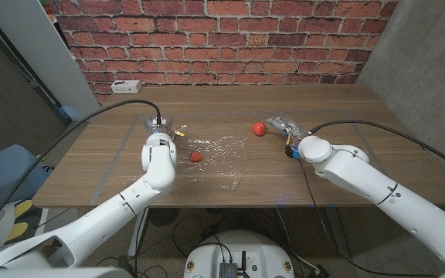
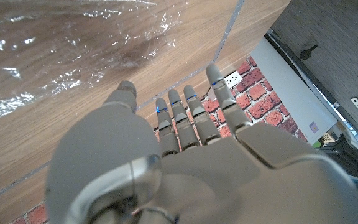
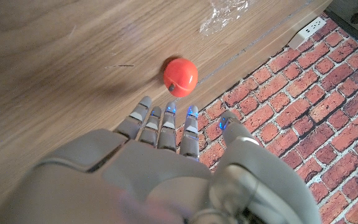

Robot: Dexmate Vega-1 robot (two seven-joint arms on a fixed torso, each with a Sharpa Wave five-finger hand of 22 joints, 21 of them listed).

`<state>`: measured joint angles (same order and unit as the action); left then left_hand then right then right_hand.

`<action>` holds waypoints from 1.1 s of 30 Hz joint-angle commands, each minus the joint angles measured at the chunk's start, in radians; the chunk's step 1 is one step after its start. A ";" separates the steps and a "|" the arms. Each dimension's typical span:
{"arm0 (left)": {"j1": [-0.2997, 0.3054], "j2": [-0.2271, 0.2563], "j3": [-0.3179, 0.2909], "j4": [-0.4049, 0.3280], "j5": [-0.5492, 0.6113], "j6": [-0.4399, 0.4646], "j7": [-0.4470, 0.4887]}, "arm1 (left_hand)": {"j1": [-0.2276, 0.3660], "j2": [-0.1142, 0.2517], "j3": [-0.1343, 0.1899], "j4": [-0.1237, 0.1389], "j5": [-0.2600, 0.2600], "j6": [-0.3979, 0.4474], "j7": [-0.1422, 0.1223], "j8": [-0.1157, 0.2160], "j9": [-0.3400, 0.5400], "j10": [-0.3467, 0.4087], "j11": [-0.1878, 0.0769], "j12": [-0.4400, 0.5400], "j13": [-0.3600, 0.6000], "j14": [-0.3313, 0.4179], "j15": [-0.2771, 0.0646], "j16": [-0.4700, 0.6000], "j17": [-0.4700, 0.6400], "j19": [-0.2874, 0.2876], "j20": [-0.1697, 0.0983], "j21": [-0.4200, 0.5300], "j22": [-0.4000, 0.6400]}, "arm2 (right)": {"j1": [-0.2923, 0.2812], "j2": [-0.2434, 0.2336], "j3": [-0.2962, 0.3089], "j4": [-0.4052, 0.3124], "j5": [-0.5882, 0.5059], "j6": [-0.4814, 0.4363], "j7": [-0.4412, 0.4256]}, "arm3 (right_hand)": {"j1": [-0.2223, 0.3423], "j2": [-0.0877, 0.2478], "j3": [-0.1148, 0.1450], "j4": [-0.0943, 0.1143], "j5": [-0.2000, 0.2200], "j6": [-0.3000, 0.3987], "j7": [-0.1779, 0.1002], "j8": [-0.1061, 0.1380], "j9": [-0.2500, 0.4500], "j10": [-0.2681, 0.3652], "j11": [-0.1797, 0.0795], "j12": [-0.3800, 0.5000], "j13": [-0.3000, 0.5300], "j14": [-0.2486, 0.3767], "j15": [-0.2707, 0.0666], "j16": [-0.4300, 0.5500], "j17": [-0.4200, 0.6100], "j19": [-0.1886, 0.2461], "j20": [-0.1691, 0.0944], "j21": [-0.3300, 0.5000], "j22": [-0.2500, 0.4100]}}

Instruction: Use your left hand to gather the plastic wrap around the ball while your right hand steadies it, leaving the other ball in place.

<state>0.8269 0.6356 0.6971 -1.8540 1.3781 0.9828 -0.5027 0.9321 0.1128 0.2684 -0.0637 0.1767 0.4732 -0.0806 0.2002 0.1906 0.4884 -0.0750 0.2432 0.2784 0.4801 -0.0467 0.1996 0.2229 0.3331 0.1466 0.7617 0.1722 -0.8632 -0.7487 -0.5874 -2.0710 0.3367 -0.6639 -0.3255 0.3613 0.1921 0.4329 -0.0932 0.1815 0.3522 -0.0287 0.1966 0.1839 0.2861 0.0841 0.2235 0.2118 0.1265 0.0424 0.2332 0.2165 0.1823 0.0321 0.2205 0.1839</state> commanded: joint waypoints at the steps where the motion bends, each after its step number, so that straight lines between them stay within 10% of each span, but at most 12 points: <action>1: -0.068 0.009 0.047 0.064 0.001 0.009 -0.102 | -0.003 -0.022 -0.001 -0.011 0.000 0.006 -0.014 -0.002 0.003 0.010 -0.003 -0.006 0.001 -0.010 -0.014 -0.003 -0.002 -0.007 -0.001 -0.004 0.002 | 0.022 0.002 -0.027 -0.015 -0.016 -0.046 0.011 | 0.013 -0.001 0.006 0.001 0.005 0.008 0.001 0.008 0.002 0.009 -0.001 0.003 0.001 0.009 0.000 0.004 0.002 0.011 -0.002 0.004 0.002; 33: -0.208 0.021 0.174 0.193 -0.070 0.032 -0.197 | 0.009 -0.001 0.026 -0.036 0.002 -0.030 -0.019 -0.009 0.003 0.000 0.003 -0.022 -0.020 0.029 -0.019 0.010 -0.022 0.000 -0.017 -0.030 0.004 | 0.025 0.009 -0.025 -0.028 -0.014 -0.078 0.000 | 0.024 -0.006 0.012 0.008 0.003 0.021 0.003 0.007 0.003 0.018 -0.001 0.003 0.002 0.012 -0.002 0.007 0.006 0.014 -0.002 0.004 0.002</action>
<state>0.6706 0.6527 0.8194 -1.7023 1.3198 1.0209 -0.6605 0.9401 0.1058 0.2878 -0.0994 0.1767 0.4316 -0.0998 0.1810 0.1908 0.4864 -0.0696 0.2218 0.2577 0.5099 -0.0497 0.2121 0.1998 0.3302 0.1353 0.7355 0.1749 -0.8375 -0.7409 -0.6145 -2.0952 0.3215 -0.7342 -0.3198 0.3744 0.1897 0.4405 -0.0854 0.1815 0.3628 -0.0287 0.1966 0.1837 0.2951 0.0858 0.2235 0.2115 0.1303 0.0389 0.2370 0.2212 0.1915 0.0303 0.2205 0.1837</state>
